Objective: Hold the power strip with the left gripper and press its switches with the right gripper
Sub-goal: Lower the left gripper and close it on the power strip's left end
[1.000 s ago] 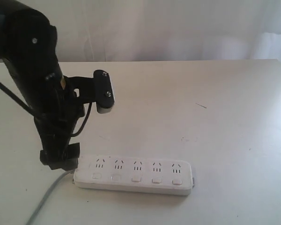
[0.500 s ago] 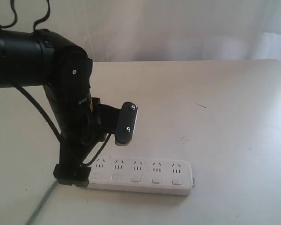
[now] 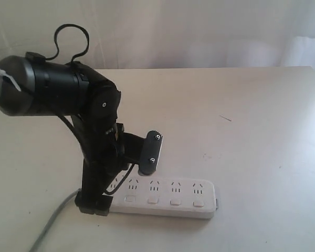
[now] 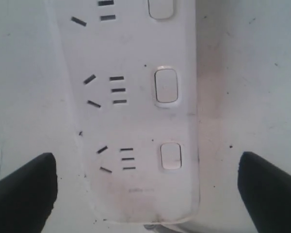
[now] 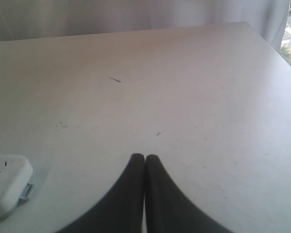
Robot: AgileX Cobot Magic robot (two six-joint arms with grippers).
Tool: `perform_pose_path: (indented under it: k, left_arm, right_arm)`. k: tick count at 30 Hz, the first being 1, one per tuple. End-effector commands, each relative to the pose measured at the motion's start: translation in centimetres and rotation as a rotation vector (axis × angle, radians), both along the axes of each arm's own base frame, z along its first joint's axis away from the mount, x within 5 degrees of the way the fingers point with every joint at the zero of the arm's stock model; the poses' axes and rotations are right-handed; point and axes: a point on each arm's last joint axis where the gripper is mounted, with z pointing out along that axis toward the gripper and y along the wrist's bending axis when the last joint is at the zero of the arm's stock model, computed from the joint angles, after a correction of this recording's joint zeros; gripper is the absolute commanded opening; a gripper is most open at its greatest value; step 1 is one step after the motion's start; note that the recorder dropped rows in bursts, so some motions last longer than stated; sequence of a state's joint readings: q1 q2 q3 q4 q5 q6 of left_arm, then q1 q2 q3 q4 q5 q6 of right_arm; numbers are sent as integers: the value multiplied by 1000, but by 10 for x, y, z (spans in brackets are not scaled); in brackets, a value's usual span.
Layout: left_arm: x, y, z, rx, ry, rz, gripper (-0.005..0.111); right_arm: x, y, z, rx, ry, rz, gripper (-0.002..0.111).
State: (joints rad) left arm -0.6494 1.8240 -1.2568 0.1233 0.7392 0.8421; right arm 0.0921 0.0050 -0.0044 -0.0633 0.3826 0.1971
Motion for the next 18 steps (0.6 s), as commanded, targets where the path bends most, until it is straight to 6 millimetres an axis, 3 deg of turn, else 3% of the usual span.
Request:
perform_pose_path:
  k: [1, 18]
  left_arm:
    - [2, -1, -11, 25, 18, -16, 103]
    - [9, -6, -46, 59, 55, -31, 103]
  right_arm:
    - [0, 0, 0, -3, -11, -4, 0]
    - [0, 0, 0, -3, -11, -4, 0]
